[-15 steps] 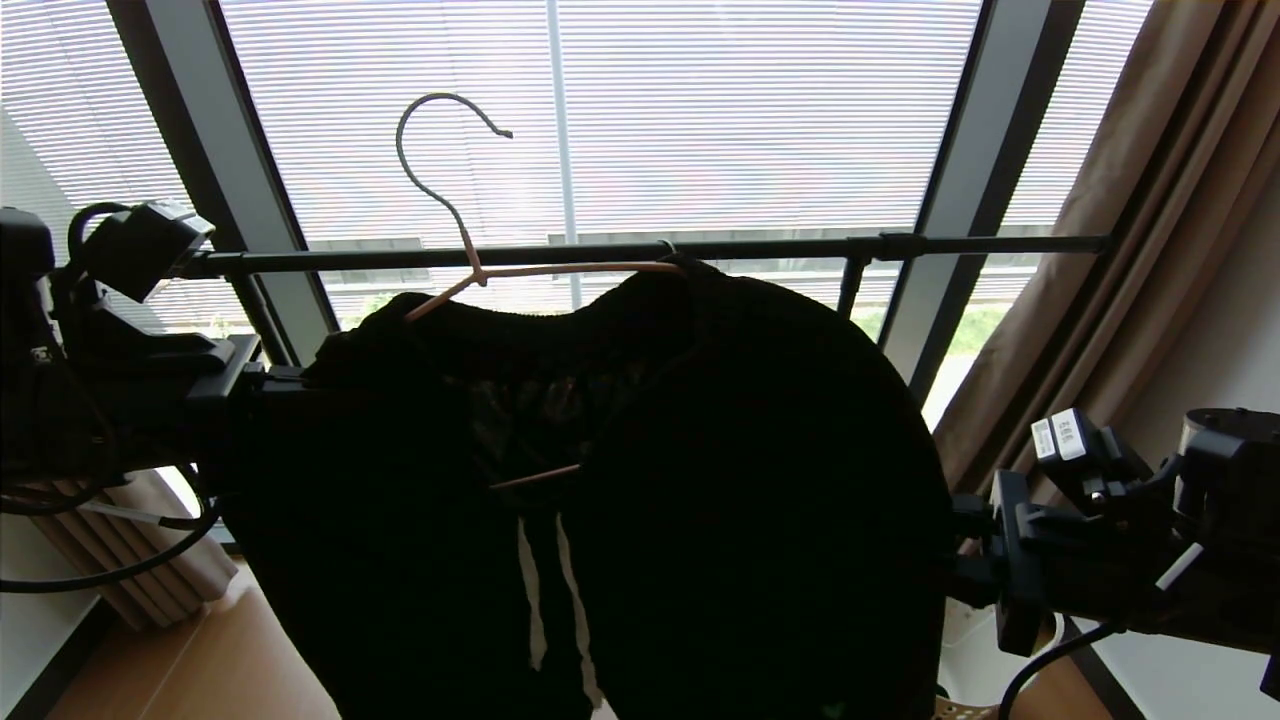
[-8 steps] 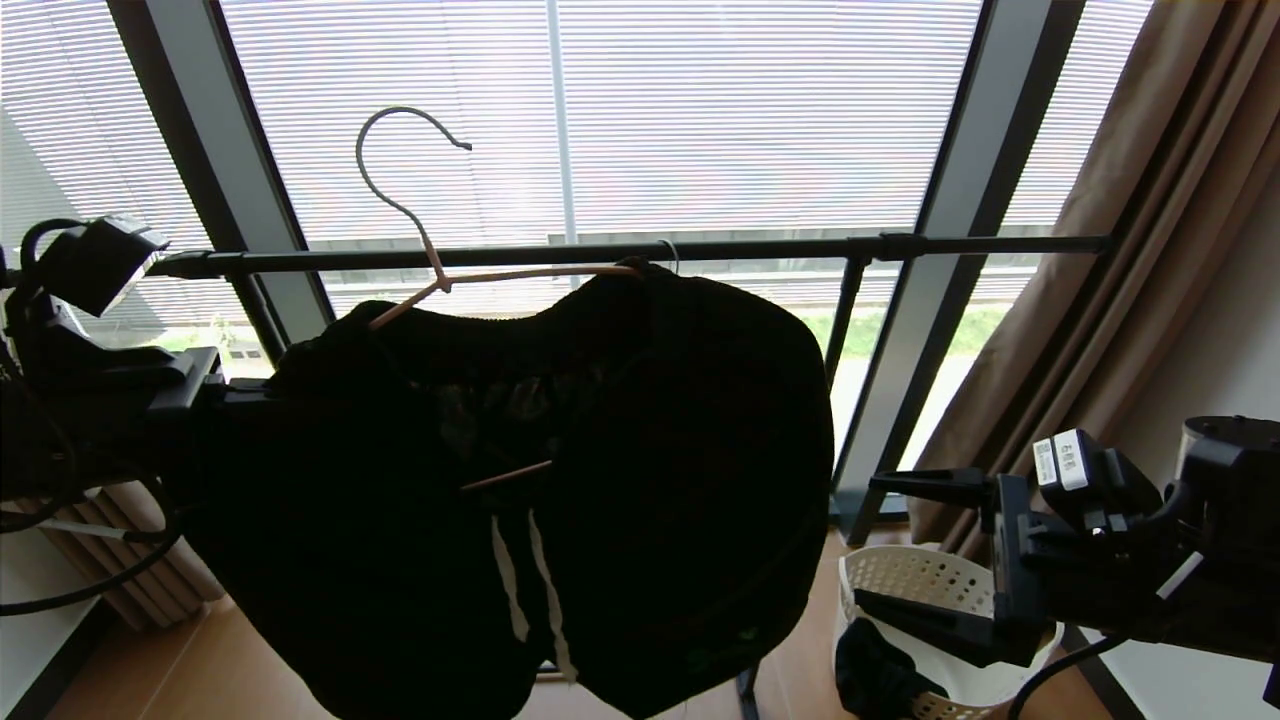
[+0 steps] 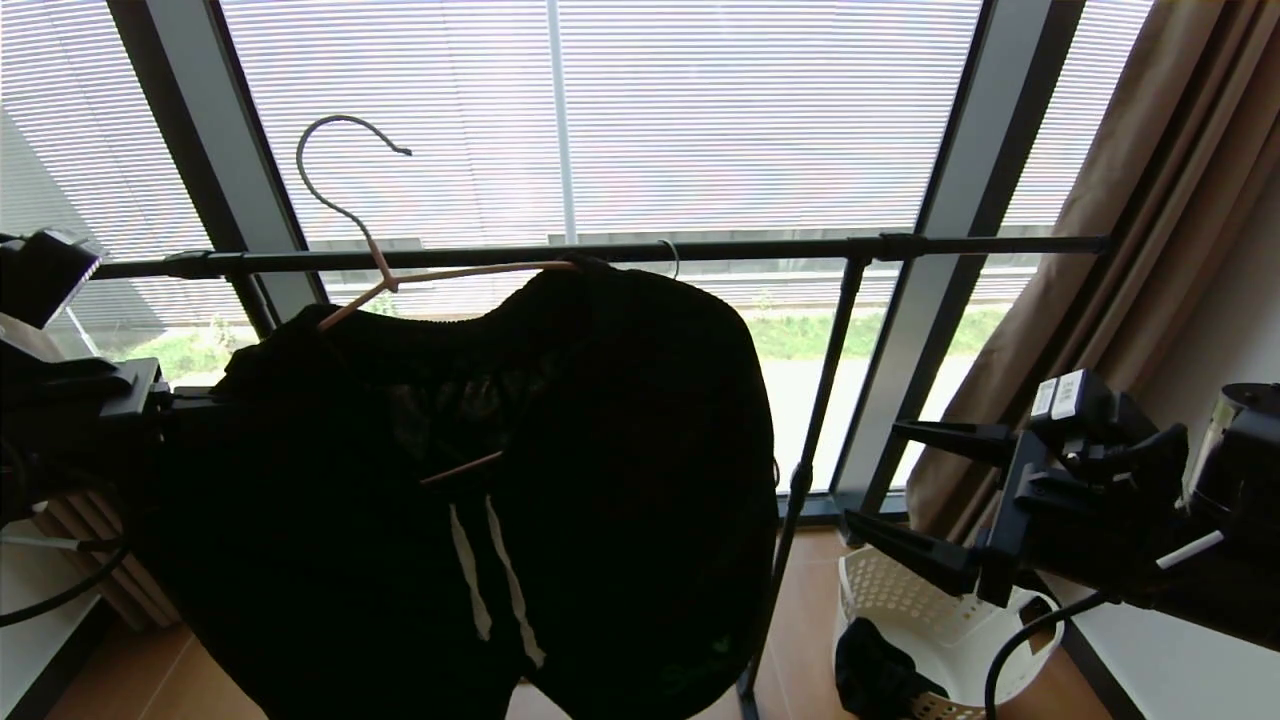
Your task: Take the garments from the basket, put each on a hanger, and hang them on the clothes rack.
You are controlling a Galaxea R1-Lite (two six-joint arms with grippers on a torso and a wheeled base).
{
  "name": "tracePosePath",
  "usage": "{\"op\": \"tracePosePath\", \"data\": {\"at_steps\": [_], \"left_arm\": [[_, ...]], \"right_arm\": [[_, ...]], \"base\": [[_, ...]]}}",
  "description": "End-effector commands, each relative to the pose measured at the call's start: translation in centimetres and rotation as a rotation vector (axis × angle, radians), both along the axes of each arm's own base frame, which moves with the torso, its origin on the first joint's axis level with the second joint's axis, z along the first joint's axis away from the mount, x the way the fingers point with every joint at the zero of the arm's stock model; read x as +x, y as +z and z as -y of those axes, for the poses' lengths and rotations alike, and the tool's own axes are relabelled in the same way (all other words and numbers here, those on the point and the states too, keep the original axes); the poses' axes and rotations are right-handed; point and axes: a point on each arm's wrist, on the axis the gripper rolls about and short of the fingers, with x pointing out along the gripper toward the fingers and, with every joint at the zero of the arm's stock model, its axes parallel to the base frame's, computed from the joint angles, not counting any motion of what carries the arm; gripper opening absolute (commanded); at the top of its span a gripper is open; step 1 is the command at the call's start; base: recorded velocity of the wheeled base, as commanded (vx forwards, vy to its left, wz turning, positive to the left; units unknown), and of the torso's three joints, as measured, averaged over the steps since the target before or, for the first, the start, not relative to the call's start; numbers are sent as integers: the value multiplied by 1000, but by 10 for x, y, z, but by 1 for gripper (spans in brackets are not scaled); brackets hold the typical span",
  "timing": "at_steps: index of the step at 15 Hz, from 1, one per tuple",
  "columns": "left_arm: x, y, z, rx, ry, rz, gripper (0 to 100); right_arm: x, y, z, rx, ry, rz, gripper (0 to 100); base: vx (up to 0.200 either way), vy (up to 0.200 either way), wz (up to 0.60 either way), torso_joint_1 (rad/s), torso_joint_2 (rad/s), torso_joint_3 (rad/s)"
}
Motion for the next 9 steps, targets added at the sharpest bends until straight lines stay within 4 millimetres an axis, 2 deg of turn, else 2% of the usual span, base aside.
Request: {"op": "tracePosePath", "data": {"at_steps": [1, 5, 9], "left_arm": [[-1, 1, -2, 2, 11, 6, 0], [-3, 3, -2, 20, 30, 24, 0], [0, 0, 3, 101, 160, 17, 0]], "right_arm": [[-1, 9, -10, 30, -12, 20, 100], [5, 16, -16, 87, -97, 32, 100], [9, 23, -18, 92, -158, 59, 100]], "base": [[0, 0, 0, 0, 0, 0], [0, 0, 0, 0, 0, 0], [0, 0, 0, 0, 0, 0]]}}
